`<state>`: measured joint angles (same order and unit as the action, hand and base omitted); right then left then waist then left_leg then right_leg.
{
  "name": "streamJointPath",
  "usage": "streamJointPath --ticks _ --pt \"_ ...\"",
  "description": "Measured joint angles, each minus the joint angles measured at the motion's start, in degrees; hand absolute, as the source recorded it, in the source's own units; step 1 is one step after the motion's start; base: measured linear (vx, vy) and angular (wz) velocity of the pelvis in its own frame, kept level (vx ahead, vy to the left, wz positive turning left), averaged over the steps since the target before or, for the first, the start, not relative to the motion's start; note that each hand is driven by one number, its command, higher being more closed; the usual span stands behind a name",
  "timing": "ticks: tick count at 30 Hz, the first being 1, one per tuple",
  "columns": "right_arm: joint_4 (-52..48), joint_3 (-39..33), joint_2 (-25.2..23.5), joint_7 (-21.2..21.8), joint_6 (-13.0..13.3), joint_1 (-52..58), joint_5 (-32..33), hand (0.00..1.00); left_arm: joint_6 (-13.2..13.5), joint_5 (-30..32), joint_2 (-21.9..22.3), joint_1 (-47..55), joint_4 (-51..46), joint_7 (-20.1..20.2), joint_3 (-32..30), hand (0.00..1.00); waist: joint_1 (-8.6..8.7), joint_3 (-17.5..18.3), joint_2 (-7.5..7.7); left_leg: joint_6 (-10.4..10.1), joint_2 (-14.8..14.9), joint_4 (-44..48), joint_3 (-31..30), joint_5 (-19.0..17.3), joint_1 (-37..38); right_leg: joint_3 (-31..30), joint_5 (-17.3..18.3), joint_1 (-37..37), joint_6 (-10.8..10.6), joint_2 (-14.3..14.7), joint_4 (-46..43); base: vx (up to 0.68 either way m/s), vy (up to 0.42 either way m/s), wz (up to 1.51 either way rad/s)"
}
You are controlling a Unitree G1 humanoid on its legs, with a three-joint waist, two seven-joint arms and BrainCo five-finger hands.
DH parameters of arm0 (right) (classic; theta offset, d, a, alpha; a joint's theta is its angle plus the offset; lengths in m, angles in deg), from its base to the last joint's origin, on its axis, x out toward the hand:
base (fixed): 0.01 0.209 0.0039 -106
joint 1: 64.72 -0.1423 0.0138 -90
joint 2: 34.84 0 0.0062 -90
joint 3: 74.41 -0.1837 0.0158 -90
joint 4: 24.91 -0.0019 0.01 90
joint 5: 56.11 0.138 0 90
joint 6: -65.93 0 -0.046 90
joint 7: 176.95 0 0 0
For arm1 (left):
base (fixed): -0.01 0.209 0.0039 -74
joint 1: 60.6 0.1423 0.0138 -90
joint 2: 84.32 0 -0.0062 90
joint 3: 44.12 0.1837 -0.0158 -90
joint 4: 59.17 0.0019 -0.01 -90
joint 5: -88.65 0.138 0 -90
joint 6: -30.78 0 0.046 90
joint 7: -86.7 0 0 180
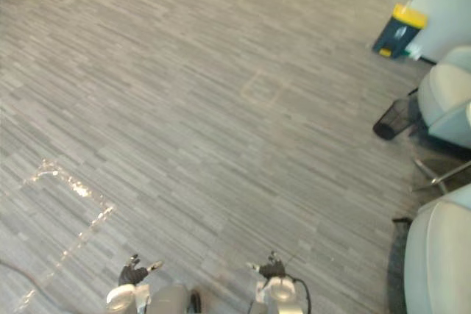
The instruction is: Organize the slippers on the shoe rack
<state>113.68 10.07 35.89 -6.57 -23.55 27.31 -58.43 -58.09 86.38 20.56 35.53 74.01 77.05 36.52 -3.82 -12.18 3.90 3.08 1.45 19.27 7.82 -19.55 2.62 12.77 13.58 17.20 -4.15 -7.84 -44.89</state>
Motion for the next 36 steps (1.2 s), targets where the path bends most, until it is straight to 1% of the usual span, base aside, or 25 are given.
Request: streamJointPath --ticks 1,4,5,6,9,10,11,12,13,15,17,19,20,21,22,23,24,26,27,28,29,30,32,35,36 --pt "0.1 -0.3 -0.1 0.0 0.0 0.1 0.0 0.00 0.0 0.0 0.1 -0.1 0.2 0.0 0.0 0.00 0.25 0.0 0.02 -0.2 0.0 -0.7 -0.5 -0.3 1.1 1.4 -0.6 0.7 0.3 0.4 5.7 0.42 -0.070 0.52" --pt "1.9 -1.1 -0.1 0.1 0.0 -1.1 0.1 0.00 -0.1 0.0 -0.3 -0.5 1.2 -0.1 -0.2 0.00 0.93 0.1 0.16 -2.2 -0.1 -2.2 -2.9 -2.9 5.1 0.8 -8.8 1.9 1.0 4.0 29.0 0.48 -0.114 0.51" --pt "2.3 -1.2 0.4 0.2 -0.1 -1.7 0.1 0.00 -0.2 0.0 -0.3 -0.9 1.7 0.0 -0.2 0.00 1.93 0.4 -0.46 -3.0 0.7 -3.8 -5.8 -3.9 7.0 -0.7 -16.2 1.3 3.1 5.6 30.5 0.77 -0.230 0.86" --pt "2.4 -1.5 1.0 0.3 -0.2 -1.9 0.0 0.00 -0.2 0.1 -0.1 -1.6 2.6 0.0 -0.1 0.00 1.90 1.2 -1.81 -3.3 2.4 -5.5 -8.7 -3.8 8.6 -0.3 -15.0 1.2 5.8 7.1 28.6 0.85 -0.259 0.87" --pt "1.6 -3.9 0.6 0.3 -0.2 -1.9 0.1 0.00 -0.3 1.1 0.8 -1.5 2.6 0.4 0.3 0.00 2.27 1.4 -3.34 -5.3 4.3 1.9 -14.0 -1.9 7.8 2.8 -7.0 0.5 7.1 7.7 20.9 0.60 -0.188 0.35" --pt "1.4 -3.7 0.5 0.4 -0.3 -1.7 0.0 0.00 -0.3 1.2 1.0 -1.2 2.6 0.5 0.2 0.00 2.63 1.3 -3.85 -7.0 4.6 10.0 -15.3 -0.8 5.5 3.4 -4.9 -1.7 7.4 8.7 20.7 0.64 -0.187 0.16" --pt "0.7 -3.1 0.6 0.4 -0.5 -1.1 0.1 0.00 -0.3 1.7 1.6 -0.9 2.5 1.0 -0.4 0.00 2.64 1.2 -4.78 -9.7 5.2 24.4 -16.3 4.6 0.1 3.5 -3.1 -5.5 7.8 10.6 22.3 0.63 -0.153 0.00" --pt "0.3 -2.7 0.5 0.4 -0.5 -0.8 0.1 0.00 -0.3 2.2 1.9 -0.7 2.4 1.0 -0.8 0.00 2.29 1.1 -5.09 -10.3 5.6 30.9 -16.2 8.2 -2.3 2.9 -2.5 -7.2 8.1 11.3 23.3 0.70 -0.050 -0.35" --pt "0.0 -2.2 -0.1 0.4 -0.9 -0.1 0.2 0.00 -0.4 2.4 2.1 -0.1 2.3 1.1 -1.0 0.00 1.37 1.0 -5.56 -9.5 7.3 44.9 -14.3 6.7 -9.3 1.1 -1.1 -11.8 9.0 13.4 25.5 0.58 0.020 -0.45" --pt "0.2 -1.0 -0.8 0.2 -1.3 0.0 0.4 0.00 -0.6 2.6 1.7 -0.2 0.3 1.1 -1.6 0.00 0.18 0.5 -4.44 -7.1 7.5 49.3 -11.7 3.2 -16.2 -1.6 -0.6 -17.6 9.3 13.5 28.8 0.63 0.044 -0.50" --pt "0.0 -0.8 -0.8 0.0 -1.5 0.1 0.8 0.00 -0.6 2.7 1.9 -0.1 -2.0 1.1 -2.7 0.00 -0.82 0.1 -3.30 -5.2 7.4 44.9 -8.7 -0.1 -22.0 -4.0 -0.4 -22.2 9.1 11.6 32.0 0.54 0.097 -0.57" --pt "-0.3 -0.8 -0.8 -0.5 -1.4 -0.1 1.1 0.00 -0.4 2.7 1.9 0.0 -3.4 1.0 -2.9 0.00 -1.62 -0.4 -2.52 -4.8 5.9 35.0 -7.3 -0.7 -26.1 -6.1 1.0 -25.6 6.7 8.7 33.9 0.46 0.195 -0.61" --pt "-0.4 -0.8 -0.8 -0.6 -1.4 -0.3 1.1 0.00 -0.3 2.5 2.0 0.0 -3.8 1.0 -3.2 0.00 -2.47 -0.6 -2.23 -5.7 5.2 25.2 -8.2 1.0 -28.4 -7.9 3.3 -27.2 4.0 6.6 34.3 0.62 0.398 -0.63" --pt "-0.1 -1.1 -0.8 -0.5 -1.4 -0.3 1.1 0.00 -0.1 1.9 2.7 0.5 -4.0 1.1 -3.2 0.00 -2.55 -0.4 -3.67 -7.6 4.9 15.8 -10.4 8.6 -29.0 -9.3 5.9 -29.1 1.9 5.7 34.1 0.52 0.351 -0.62" --pt "0.6 -0.7 -0.7 -0.6 -1.5 -0.4 1.1 0.00 0.0 1.6 3.1 0.5 -4.2 1.0 -3.3 0.00 -3.10 -0.6 -3.51 -6.8 4.8 16.1 -9.3 10.9 -28.1 -10.5 6.9 -30.0 1.0 5.3 33.8 0.63 0.431 -0.45" --pt "1.8 1.3 -0.2 -0.2 -1.9 -1.0 1.1 0.00 0.3 1.7 2.4 0.3 -4.3 0.9 -3.2 0.00 -3.43 0.5 -1.55 -6.4 3.3 17.2 -7.1 7.3 -27.6 -12.8 6.6 -29.6 2.0 2.9 32.2 0.54 0.355 -0.34" --pt "1.4 1.2 -0.2 -0.4 -1.7 -1.1 1.1 0.00 0.7 1.7 2.4 0.6 -4.2 0.9 -3.2 0.00 -3.52 1.0 -1.19 -5.0 2.8 18.5 -6.3 4.5 -27.1 -14.4 4.4 -28.9 2.3 2.3 30.4 0.65 0.420 -0.42" --pt "0.7 1.1 -0.7 -0.4 -1.4 -1.3 0.9 0.00 0.6 1.6 2.0 0.9 -3.9 0.8 -3.2 0.00 -4.48 1.2 -0.31 -3.0 2.7 20.1 -3.3 1.4 -24.1 -16.5 2.9 -27.2 -0.4 0.7 22.8 0.46 0.279 -0.50" --pt "0.3 0.7 -0.7 -0.4 -1.4 -1.0 0.5 0.00 0.6 1.6 1.9 0.8 -3.2 0.8 -3.1 0.00 -4.50 1.2 -0.03 -1.9 2.0 19.8 -1.6 -0.6 -20.3 -17.6 0.3 -24.1 -3.2 -0.3 12.2 0.48 0.269 -0.40" --pt "0.1 0.6 -0.7 -0.3 -1.3 -0.9 0.4 0.00 0.5 1.6 1.8 0.8 -2.8 0.8 -3.0 0.00 -4.46 1.1 -0.04 -1.6 1.8 19.5 -1.1 -1.4 -18.6 -17.9 -1.0 -22.4 -4.3 -0.5 6.5 0.56 0.270 -0.35" --pt "0.1 -0.1 -0.7 -0.3 -1.3 -0.4 0.1 0.00 0.4 1.8 1.8 0.7 -1.9 0.8 -3.0 0.00 -4.13 0.8 -0.43 -1.0 1.1 17.9 -0.4 -2.9 -13.4 -16.7 -1.9 -18.1 -5.5 -1.0 -7.0 0.46 0.155 -0.15" --pt "0.1 -0.6 -0.7 -0.2 -1.3 0.5 0.0 0.00 0.2 1.8 1.9 0.3 -1.3 0.8 -2.8 0.00 -3.10 0.6 -0.78 -0.4 0.7 15.3 -0.4 -3.5 -8.8 -13.5 -0.9 -14.9 -4.1 -1.2 -14.3 0.44 0.120 -0.05" --pt "-0.3 -0.8 -0.7 -0.2 -1.3 1.3 -0.1 0.00 0.1 2.0 2.0 0.1 -0.8 0.8 -2.0 0.00 -2.18 0.5 -1.20 -0.2 1.0 10.2 -0.4 -3.6 -2.9 -6.8 1.2 -9.1 -1.0 -1.0 -16.5 0.38 0.054 0.02" --pt "-1.6 -1.3 -0.6 -0.2 -0.8 1.5 -0.3 0.00 -0.2 2.2 1.9 -1.0 1.0 0.9 -1.9 0.00 -1.23 0.5 -0.94 -1.4 2.3 5.1 0.1 -3.9 2.1 2.7 2.1 -2.2 0.3 -1.0 -5.4 0.45 -0.033 -0.05" --pt "-1.5 -1.5 -0.6 -0.2 -0.7 1.4 -0.3 0.00 -0.3 2.2 1.8 -1.2 1.9 0.9 -2.0 0.00 -0.97 0.5 -0.89 -1.9 3.0 1.8 1.3 -3.8 5.7 6.8 1.4 -0.9 1.4 -0.6 4.3 0.45 -0.067 -0.20"
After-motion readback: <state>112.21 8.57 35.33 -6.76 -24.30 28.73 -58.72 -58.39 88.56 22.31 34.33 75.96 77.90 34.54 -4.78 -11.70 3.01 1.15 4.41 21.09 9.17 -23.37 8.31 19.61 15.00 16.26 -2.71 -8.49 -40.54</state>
